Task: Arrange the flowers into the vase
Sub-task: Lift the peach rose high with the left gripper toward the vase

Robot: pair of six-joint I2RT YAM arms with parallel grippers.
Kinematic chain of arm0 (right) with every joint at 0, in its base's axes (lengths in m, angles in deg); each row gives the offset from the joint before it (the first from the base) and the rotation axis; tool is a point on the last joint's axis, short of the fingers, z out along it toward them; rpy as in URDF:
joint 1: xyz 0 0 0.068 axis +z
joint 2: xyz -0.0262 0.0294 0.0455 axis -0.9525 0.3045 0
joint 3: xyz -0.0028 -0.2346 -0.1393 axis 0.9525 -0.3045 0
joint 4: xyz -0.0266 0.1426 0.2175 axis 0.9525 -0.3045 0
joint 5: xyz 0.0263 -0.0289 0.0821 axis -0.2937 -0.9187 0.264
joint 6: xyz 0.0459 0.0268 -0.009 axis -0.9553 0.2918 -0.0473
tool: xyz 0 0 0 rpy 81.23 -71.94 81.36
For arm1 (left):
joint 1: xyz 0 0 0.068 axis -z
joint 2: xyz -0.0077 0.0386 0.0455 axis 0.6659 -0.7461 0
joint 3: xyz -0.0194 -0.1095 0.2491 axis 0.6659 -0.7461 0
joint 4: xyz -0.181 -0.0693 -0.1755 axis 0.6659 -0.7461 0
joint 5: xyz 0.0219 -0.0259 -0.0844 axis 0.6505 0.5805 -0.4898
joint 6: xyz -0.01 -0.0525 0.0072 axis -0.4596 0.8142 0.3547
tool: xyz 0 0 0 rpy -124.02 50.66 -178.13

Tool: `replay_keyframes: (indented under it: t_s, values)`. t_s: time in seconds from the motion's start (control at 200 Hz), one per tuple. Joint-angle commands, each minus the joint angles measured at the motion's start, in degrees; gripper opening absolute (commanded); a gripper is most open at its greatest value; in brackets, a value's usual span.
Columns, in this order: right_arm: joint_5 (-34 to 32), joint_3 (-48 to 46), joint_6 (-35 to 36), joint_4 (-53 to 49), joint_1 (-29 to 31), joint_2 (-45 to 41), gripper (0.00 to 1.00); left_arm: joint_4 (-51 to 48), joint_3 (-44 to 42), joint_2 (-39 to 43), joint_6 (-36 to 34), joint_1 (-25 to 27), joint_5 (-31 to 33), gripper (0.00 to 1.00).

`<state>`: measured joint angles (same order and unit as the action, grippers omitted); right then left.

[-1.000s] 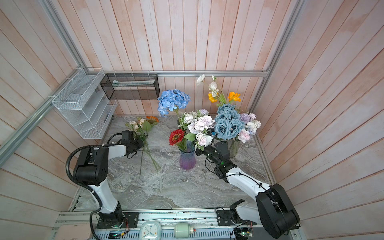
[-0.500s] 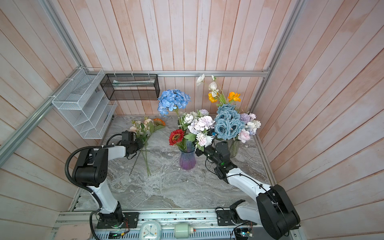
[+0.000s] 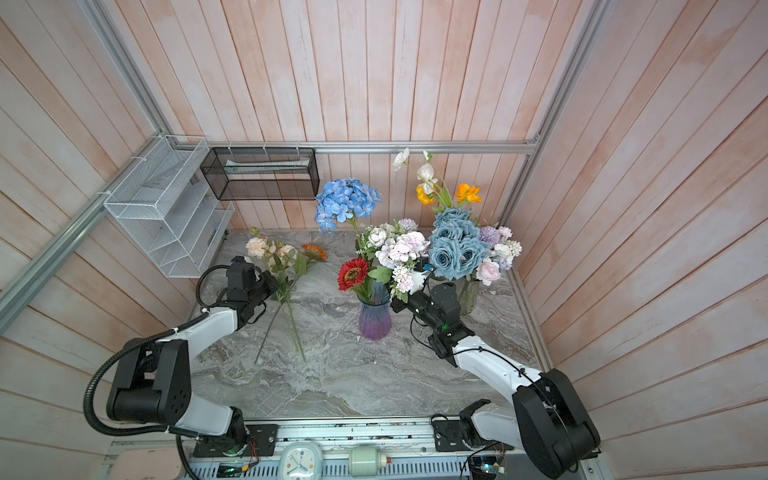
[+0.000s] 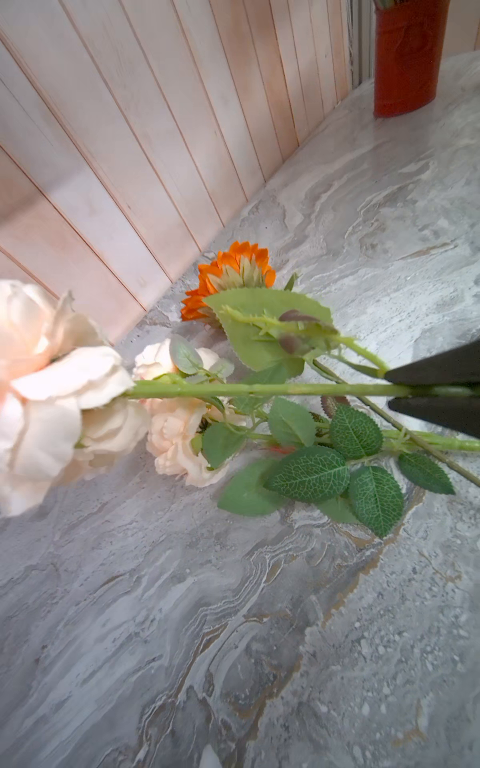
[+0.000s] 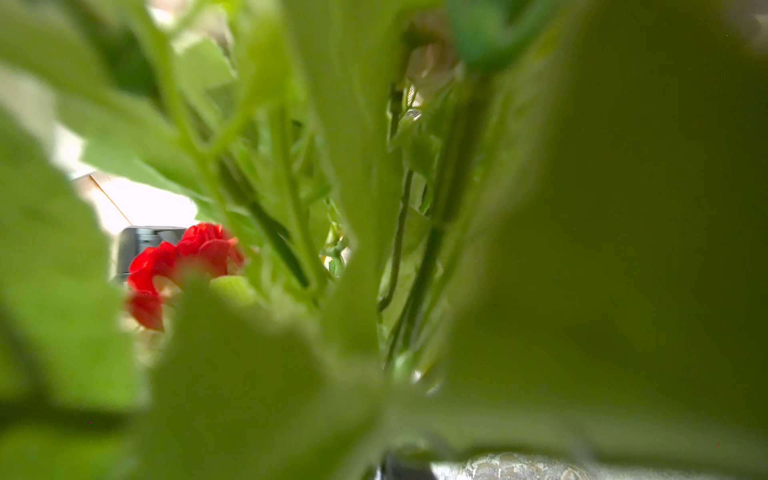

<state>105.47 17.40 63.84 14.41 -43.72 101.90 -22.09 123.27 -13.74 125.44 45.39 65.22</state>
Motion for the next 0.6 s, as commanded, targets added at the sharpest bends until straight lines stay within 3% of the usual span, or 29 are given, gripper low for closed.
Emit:
replay_keyframes:
  t_s: [0.0, 0.23, 0.595]
  values:
    - [0.84, 0.09, 0.21, 1.28, -0.18, 0.16, 0.13, 3.44, -2.48, 4.79, 1.66, 0.26, 2.87, 0.0]
    - [1.03, 0.29, 0.05, 1.29, -0.22, 0.12, 0.13, 8.03, -4.88, 12.28, 2.15, 0.57, -1.7, 0.0]
    - [1.32, 1.04, -0.04, 1.08, -0.18, 0.73, 0.13, 17.05, -5.09, 25.13, -4.79, 5.14, -7.45, 0.0]
